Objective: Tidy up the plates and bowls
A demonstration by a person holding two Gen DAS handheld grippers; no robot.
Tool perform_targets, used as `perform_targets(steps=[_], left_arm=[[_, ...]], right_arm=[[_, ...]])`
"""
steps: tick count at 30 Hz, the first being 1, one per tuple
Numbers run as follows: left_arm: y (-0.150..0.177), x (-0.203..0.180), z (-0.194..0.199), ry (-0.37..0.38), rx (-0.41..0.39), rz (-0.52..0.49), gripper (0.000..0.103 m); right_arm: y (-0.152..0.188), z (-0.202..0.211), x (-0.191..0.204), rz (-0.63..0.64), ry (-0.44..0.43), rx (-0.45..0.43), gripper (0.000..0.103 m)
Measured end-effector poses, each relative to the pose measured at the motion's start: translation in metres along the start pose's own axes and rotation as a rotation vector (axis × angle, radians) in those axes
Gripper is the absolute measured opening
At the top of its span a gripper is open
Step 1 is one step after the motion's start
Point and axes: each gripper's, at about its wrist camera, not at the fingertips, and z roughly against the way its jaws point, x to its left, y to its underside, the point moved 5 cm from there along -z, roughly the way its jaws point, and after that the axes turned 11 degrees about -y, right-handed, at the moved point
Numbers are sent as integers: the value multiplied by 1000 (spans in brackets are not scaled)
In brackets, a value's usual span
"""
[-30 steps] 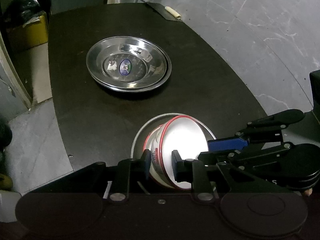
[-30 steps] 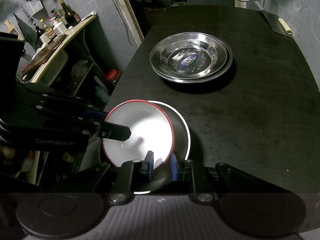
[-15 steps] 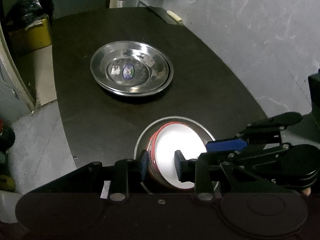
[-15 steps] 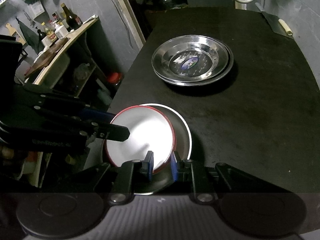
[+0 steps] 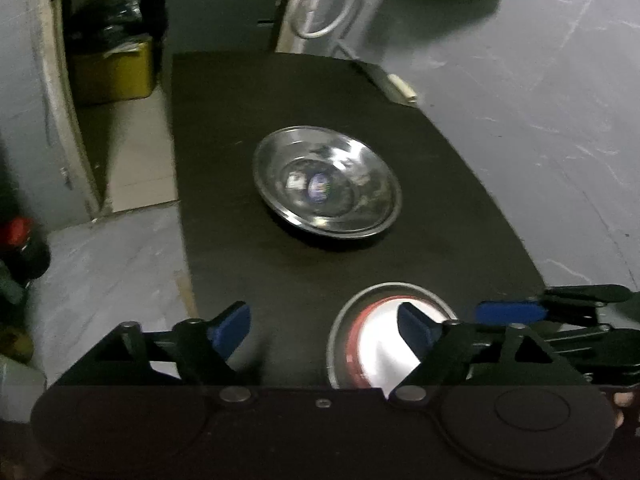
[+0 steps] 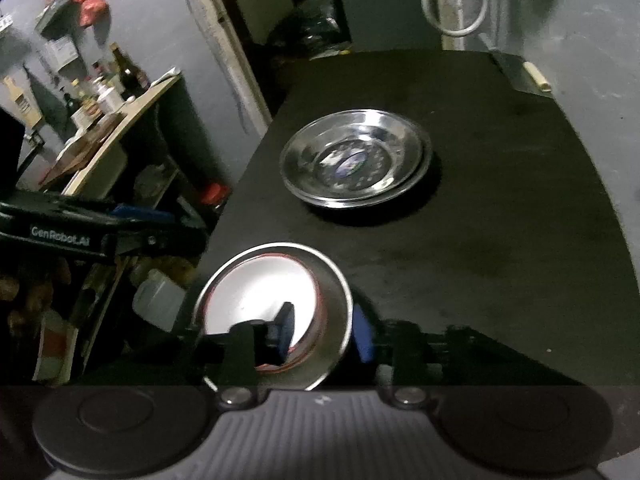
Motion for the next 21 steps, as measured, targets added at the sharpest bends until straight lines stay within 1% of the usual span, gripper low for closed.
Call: perform_targets(steps=[1,4,5,7,8,9,10,13,16,18,21], left_arm=[[1,3,-2,-12,8,7,94],[2,10,-6,-45,26,18,101],[2,12,-6,-52,27,22,102],[3,13,-6,-61,27,31,102],[3,14,-6,-63,26,34,102],[2,14,-6,-67,25,37,102],[2,14,-5,-73,21,41,102],[4,16,-2,-93,7,50,102],[8,19,-2,-142,17,39,102],[11,21,-4,-147,39,30,102],[17,19,-7,-143,69,4,102]], right_arm=[[-1,0,-2,-5,6,-5,51],[-2,3,-8,-21,20,-23,59],[-1,4,-10,-28,23,-27,60],[-2,6,-13,-38,28,-34,69],[-1,6,-15,-42,30,-38,71],[-2,7,-16,-47,32,-44,77],[-2,7,-17,-49,33,-48,87],[-5,8,-21,-56,63,-65,102],[-7,5,-28,-61,124,-70,103],[-7,3,-33,-69,165,-62,103],[-5,-1,-41,-89,192,-45,103]])
